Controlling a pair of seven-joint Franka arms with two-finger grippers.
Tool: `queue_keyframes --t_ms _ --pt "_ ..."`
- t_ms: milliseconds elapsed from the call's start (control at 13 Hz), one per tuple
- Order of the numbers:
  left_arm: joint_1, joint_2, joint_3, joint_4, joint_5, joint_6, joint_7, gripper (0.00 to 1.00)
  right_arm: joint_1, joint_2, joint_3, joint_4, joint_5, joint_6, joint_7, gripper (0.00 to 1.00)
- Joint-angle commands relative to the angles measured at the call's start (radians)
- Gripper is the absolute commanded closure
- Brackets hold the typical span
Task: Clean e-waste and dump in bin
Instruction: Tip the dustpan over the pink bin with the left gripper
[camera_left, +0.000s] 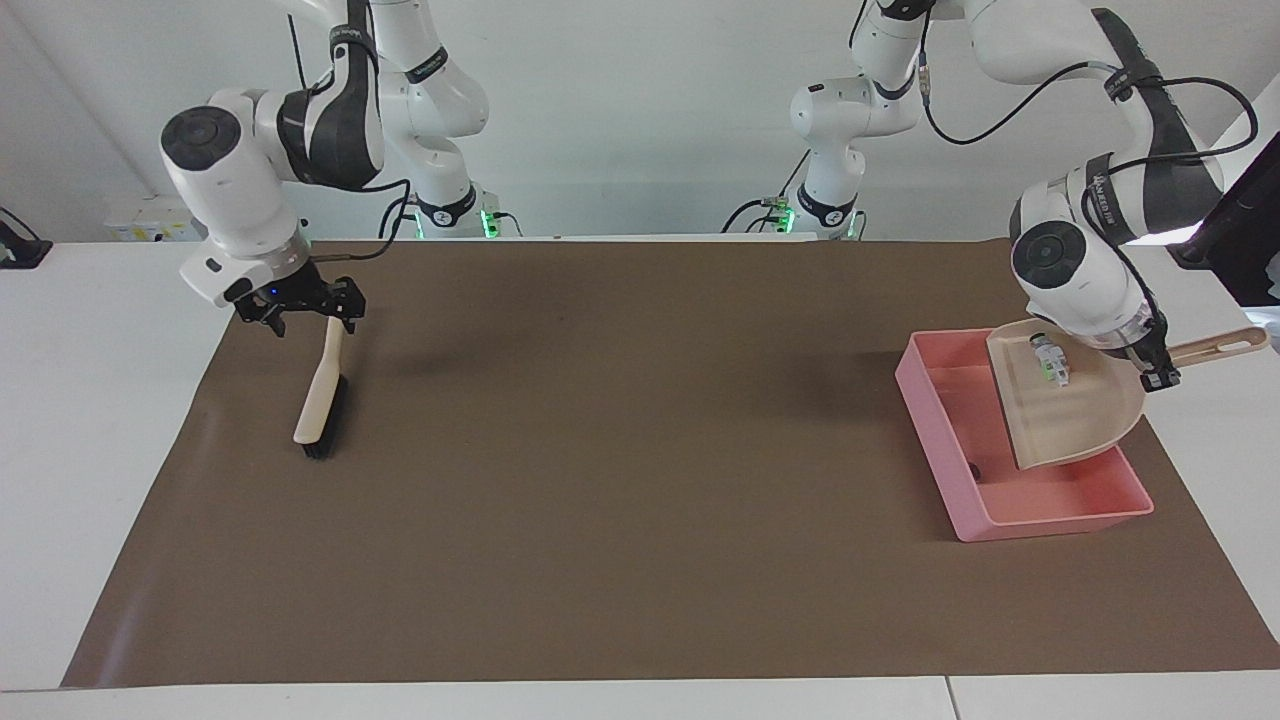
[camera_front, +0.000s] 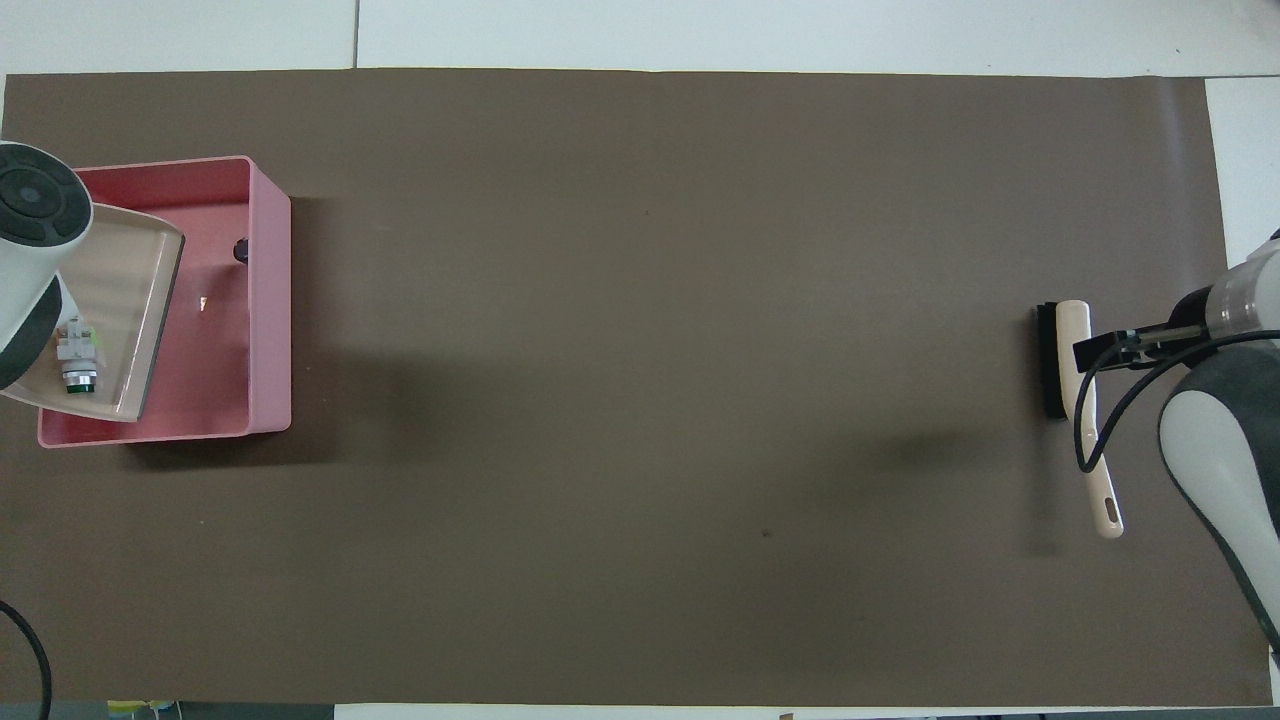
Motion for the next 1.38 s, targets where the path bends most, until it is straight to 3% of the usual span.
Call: queue_keyframes --t_ms 0,154,308,538,615,769,1154,1308 --pt "-0.051 -0.035 0.011 -0.011 0.067 -0.089 -0.017 1.0 0.0 0.006 0.007 0.147 0.025 -0.137 0.158 0.0" --pt "-0.085 -0.028 0.009 0.032 0.1 -0.17 -0.017 1.0 0.0 0.034 0.006 0.313 0.065 -0.306 0.229 0.0" --pt "-0.105 -0.032 0.009 0.044 0.141 -0.209 -0.017 1.0 -0.008 0.063 0.004 0.421 0.066 -0.391 0.231 0.0" --pt "-0.116 -0.038 -0.002 0.104 0.137 -0.238 -0.007 1.0 0.008 0.054 -0.013 0.418 0.068 -0.388 0.217 0.0" --pt "-0.131 -0.038 -0.006 0.122 0.108 -0.256 -0.004 1.0 0.061 0.045 -0.045 0.395 0.066 -0.391 0.223 0.0" --pt "-0.176 -0.043 -0.006 0.139 -0.007 -0.281 -0.007 1.0 0.138 0.02 -0.111 0.341 0.066 -0.365 0.213 0.0" --pt "-0.246 -0.046 -0.008 0.119 -0.38 -0.26 -0.042 1.0 0.123 0.008 -0.109 0.312 0.074 -0.331 0.183 0.0" --pt "-0.303 -0.048 -0.009 0.07 -0.464 -0.22 -0.101 1.0 0.109 0.018 -0.108 0.332 0.092 -0.328 0.179 0.0"
